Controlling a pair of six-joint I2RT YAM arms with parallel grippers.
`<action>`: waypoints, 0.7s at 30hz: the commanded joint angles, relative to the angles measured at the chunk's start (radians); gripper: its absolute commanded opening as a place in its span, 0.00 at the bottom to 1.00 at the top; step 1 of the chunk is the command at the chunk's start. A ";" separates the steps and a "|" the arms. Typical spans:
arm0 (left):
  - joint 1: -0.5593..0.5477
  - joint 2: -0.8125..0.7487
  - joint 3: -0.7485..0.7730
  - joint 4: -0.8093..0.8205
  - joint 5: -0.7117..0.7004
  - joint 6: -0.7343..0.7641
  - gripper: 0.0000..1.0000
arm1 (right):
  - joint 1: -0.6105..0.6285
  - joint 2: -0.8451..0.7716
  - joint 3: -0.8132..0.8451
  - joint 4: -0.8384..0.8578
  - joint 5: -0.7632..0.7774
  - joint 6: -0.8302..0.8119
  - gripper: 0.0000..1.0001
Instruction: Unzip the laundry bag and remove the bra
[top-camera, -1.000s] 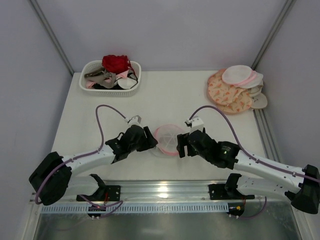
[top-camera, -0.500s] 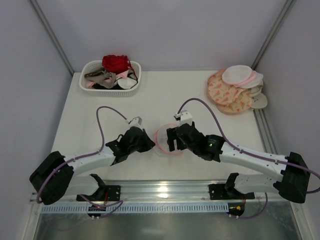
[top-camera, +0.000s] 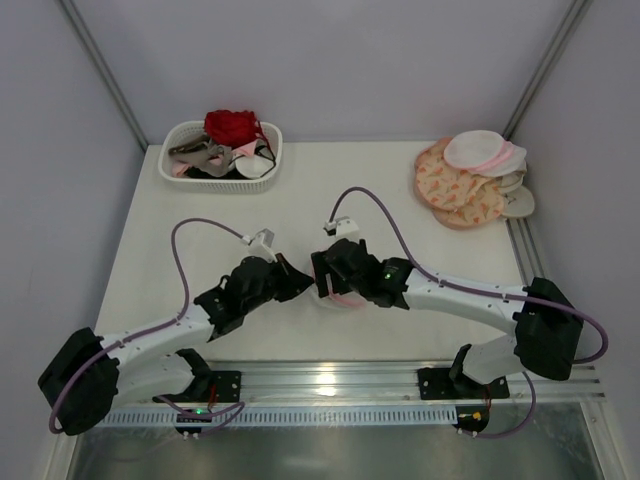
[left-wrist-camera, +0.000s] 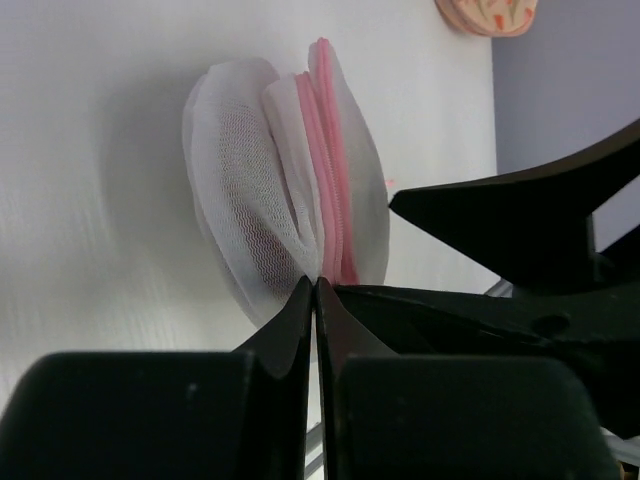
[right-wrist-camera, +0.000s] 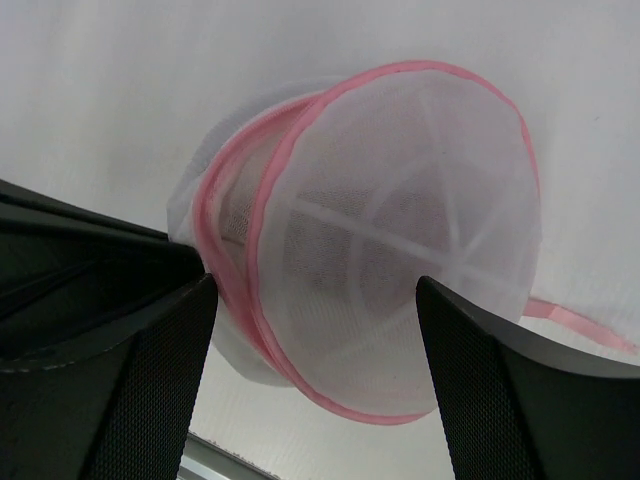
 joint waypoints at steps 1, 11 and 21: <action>0.005 -0.050 0.006 0.089 0.030 -0.025 0.00 | -0.003 0.032 0.074 -0.007 0.039 0.029 0.83; 0.005 -0.104 0.021 0.027 0.028 -0.018 0.00 | -0.001 0.087 0.152 -0.203 0.248 0.130 0.79; 0.004 -0.129 -0.033 -0.010 0.001 -0.013 0.00 | -0.004 -0.033 0.119 -0.693 0.560 0.507 0.80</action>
